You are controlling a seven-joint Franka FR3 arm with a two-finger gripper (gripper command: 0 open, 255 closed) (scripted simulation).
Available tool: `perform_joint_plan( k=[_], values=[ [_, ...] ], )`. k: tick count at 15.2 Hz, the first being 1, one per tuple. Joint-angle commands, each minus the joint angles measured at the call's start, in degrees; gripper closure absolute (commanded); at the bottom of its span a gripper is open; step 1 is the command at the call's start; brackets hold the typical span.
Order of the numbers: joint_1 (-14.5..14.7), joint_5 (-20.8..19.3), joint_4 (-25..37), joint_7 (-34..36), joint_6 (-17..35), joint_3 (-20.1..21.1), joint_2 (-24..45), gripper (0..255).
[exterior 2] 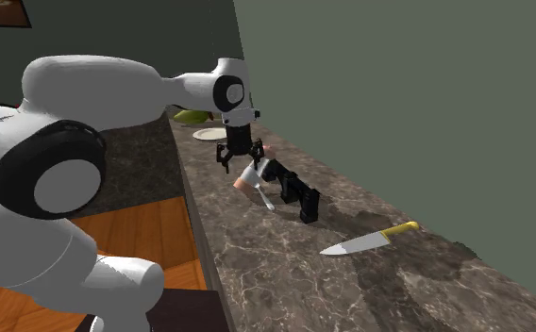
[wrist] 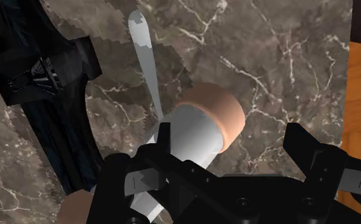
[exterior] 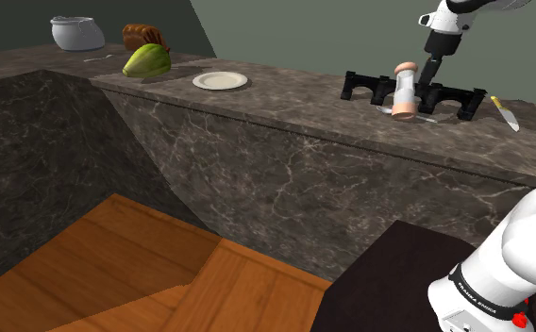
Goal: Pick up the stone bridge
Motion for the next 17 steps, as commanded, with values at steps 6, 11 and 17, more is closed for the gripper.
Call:
perform_joint_plan(
  k=[6, 11, 17],
  values=[
    [0.99, 6.42, 14.16, -16.63, 1.03, -9.76, 14.88, 0],
    [-0.93, 14.23, 24.76, -27.28, -0.36, -14.16, 26.21, 0],
    [-0.84, 13.93, 19.65, -27.17, 4.37, -13.96, 25.71, 0]
  ],
)
